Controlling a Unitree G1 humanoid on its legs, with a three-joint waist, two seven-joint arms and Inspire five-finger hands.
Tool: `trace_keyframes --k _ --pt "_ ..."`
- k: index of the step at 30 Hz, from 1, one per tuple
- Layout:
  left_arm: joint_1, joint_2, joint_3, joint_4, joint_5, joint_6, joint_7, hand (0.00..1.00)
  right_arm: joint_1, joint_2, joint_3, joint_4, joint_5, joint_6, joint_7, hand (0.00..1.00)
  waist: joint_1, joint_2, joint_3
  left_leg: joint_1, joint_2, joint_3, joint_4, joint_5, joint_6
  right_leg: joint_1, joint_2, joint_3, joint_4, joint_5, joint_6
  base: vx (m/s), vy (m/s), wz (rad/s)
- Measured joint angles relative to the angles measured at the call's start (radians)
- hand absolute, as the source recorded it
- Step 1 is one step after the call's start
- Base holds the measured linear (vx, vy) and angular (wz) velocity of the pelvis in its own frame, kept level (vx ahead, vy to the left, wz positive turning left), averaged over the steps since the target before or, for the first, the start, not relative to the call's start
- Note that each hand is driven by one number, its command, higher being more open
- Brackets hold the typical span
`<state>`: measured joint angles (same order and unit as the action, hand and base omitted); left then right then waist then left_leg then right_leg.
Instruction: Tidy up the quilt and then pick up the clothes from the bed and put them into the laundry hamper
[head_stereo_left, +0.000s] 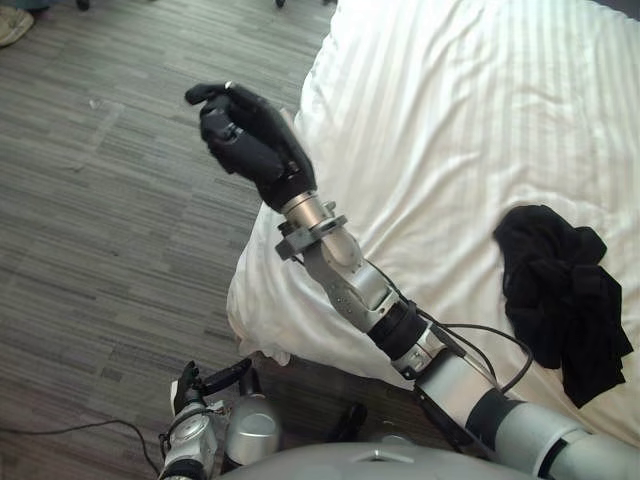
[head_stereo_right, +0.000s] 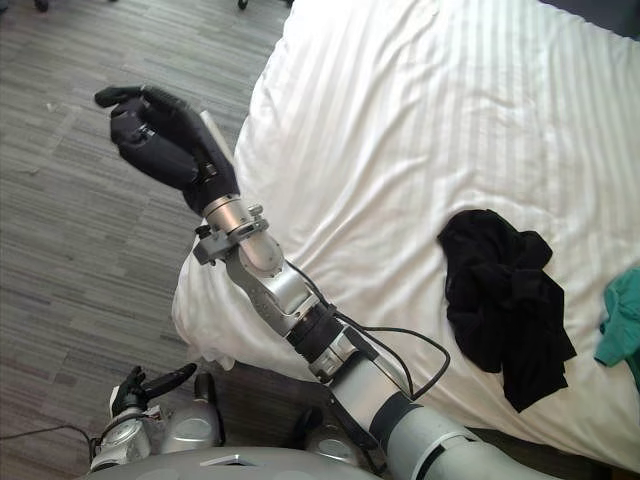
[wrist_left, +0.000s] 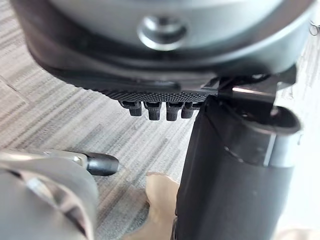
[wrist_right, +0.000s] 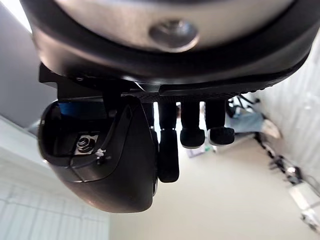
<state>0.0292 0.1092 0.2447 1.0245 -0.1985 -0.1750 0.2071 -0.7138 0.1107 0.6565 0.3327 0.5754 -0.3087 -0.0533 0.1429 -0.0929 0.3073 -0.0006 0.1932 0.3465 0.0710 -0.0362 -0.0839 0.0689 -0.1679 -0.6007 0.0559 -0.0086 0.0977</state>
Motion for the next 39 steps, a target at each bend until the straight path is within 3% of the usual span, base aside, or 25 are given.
trace_keyframes --k 1,2,4,6,8,9,10,11,15,21,25,31,36,39 --pt "-0.012 0.009 -0.001 0.012 0.0 0.002 0.007 1.0 0.001 0.005 0.022 0.012 0.0 0.0 0.001 0.0 0.0 -0.013 0.007 -0.026 -0.001 -0.006 0.018 0.0 0.0 -0.02 0.013 -0.001 -0.071 0.01 0.001 -0.09 -0.089 0.38" --pt "-0.042 0.022 -0.002 0.018 -0.001 0.003 0.011 1.0 0.004 0.006 0.053 0.041 -0.002 0.0 0.008 0.0 0.002 -0.047 0.03 -0.052 -0.018 -0.026 0.055 -0.025 -0.025 -0.053 0.006 -0.026 -0.108 0.092 -0.031 -0.09 -0.129 0.37" --pt "-0.075 0.012 -0.02 0.02 0.0 0.002 0.02 1.0 0.038 0.009 0.099 0.112 -0.012 0.002 0.016 0.0 0.017 -0.017 0.057 -0.073 0.005 -0.031 0.082 -0.049 -0.044 -0.051 0.024 -0.034 -0.113 0.081 -0.033 0.01 -0.077 0.05" --pt "-0.102 0.0 -0.049 0.019 0.0 -0.004 0.025 1.0 0.09 0.01 0.128 0.22 -0.021 0.025 0.018 0.0 0.012 0.01 0.077 -0.081 0.011 -0.04 0.091 -0.049 -0.044 -0.05 0.03 -0.037 -0.113 0.081 -0.033 0.04 0.005 0.03" --pt "-0.128 -0.011 -0.054 0.017 -0.002 -0.022 0.029 1.0 0.146 0.012 0.13 0.328 -0.039 0.058 0.017 0.0 0.011 0.006 0.087 -0.127 0.01 -0.041 0.176 -0.056 -0.044 -0.05 0.013 -0.036 -0.111 0.081 -0.033 0.03 0.066 0.07" --pt "-0.147 -0.021 -0.063 0.014 -0.005 -0.039 0.029 1.0 0.167 0.013 0.131 0.38 -0.095 0.045 0.024 0.0 0.01 0.004 0.101 -0.164 -0.01 -0.062 0.15 -0.095 -0.032 -0.05 -0.004 -0.034 -0.108 0.081 -0.033 0.03 0.119 0.04" --pt "-0.147 -0.026 -0.081 0.012 -0.005 -0.044 0.03 1.0 0.168 0.014 0.13 0.376 -0.116 0.036 0.026 0.0 0.001 0.018 0.1 -0.154 -0.016 -0.075 0.083 -0.039 -0.016 -0.051 0.003 -0.036 -0.109 0.08 -0.032 0.02 0.144 -0.1" --pt "-0.169 -0.029 -0.119 0.01 -0.005 -0.045 0.031 1.0 0.169 0.032 0.118 0.382 -0.159 0.031 0.03 0.0 -0.005 0.013 0.11 -0.151 -0.025 -0.076 0.062 -0.006 -0.029 -0.061 -0.009 -0.038 -0.108 0.086 -0.023 0.02 0.097 -0.06" --pt "-0.209 -0.034 -0.178 0.024 -0.005 -0.046 0.032 1.0 0.185 0.032 0.1 0.434 -0.219 0.03 0.046 0.0 -0.009 0.016 0.119 -0.154 -0.048 -0.071 0.062 -0.007 -0.027 -0.074 -0.043 -0.048 -0.074 0.086 -0.022 0.03 0.138 0.06" --pt "-0.209 -0.032 -0.191 0.026 -0.039 -0.046 0.001 1.0 0.2 0.029 0.059 0.448 -0.253 0.031 0.153 0.0 -0.017 0.021 0.122 -0.152 -0.05 -0.067 0.062 -0.008 -0.025 -0.082 -0.053 -0.052 -0.054 0.087 -0.023 0.01 0.046 -0.01" --pt "-0.195 -0.03 -0.191 0.024 -0.038 -0.052 -0.014 1.0 0.237 0.03 0.043 0.431 -0.181 0.035 0.218 0.0 -0.038 0.021 0.122 -0.146 -0.057 -0.064 0.062 -0.009 -0.024 -0.078 -0.06 -0.05 -0.054 0.087 -0.023 -0.02 0.029 -0.01" --pt "-0.179 -0.028 -0.191 0.014 -0.032 -0.064 -0.027 1.0 0.307 -0.014 0.055 0.365 -0.083 0.066 0.308 0.0 -0.04 0.019 0.121 -0.114 -0.065 -0.027 0.062 -0.019 -0.016 -0.07 -0.072 -0.015 -0.055 0.087 -0.023 -0.03 0.042 -0.15" --pt "-0.164 -0.017 -0.197 0.01 -0.025 -0.063 -0.038 1.0 0.37 -0.051 0.09 0.321 -0.078 0.107 0.355 0.0 -0.043 0.004 0.111 -0.089 -0.065 0.001 0.048 -0.02 -0.015 -0.068 -0.072 0.015 -0.057 0.089 -0.02 -0.05 0.016 -0.16" --pt "-0.138 0.001 -0.198 -0.003 -0.025 -0.063 -0.046 1.0 0.431 -0.088 0.121 0.317 -0.08 0.129 0.393 0.0 -0.052 -0.023 0.089 -0.077 -0.066 0.016 0.047 -0.02 -0.015 -0.068 -0.073 0.034 -0.06 0.093 -0.014 -0.05 0.012 -0.15"
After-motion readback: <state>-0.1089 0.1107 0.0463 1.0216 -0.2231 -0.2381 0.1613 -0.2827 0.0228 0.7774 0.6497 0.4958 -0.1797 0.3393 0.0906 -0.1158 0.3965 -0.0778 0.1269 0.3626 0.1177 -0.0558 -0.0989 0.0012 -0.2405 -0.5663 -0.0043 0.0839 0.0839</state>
